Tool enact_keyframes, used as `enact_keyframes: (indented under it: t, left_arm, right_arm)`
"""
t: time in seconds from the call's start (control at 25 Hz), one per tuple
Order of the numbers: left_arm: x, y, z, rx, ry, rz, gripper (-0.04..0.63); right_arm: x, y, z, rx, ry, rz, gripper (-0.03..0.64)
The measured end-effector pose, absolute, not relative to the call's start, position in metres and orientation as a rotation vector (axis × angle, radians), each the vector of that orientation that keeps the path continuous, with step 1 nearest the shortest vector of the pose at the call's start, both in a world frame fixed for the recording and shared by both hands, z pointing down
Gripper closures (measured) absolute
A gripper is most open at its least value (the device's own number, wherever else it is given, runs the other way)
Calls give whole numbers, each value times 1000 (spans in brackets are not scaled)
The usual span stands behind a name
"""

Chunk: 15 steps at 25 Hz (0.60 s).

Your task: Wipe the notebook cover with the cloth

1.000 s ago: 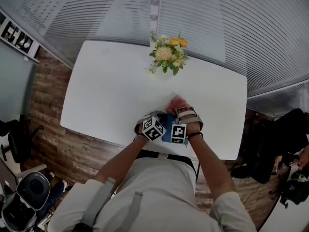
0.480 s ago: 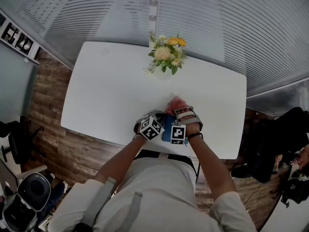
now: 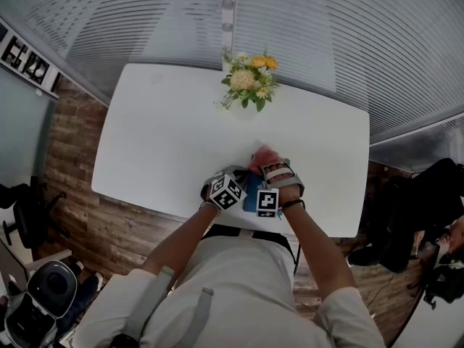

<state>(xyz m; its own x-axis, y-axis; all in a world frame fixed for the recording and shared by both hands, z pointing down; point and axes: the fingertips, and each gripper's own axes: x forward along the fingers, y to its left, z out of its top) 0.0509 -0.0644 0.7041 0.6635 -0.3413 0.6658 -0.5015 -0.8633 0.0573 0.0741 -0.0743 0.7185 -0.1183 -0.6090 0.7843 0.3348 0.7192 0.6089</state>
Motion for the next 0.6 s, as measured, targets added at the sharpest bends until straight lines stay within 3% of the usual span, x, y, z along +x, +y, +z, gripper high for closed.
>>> enact_keyframes:
  t: [0.6]
  left_arm:
    - [49, -68, 703, 2636, -700, 920, 594]
  right_arm:
    - [76, -69, 722, 247, -1504, -792, 611]
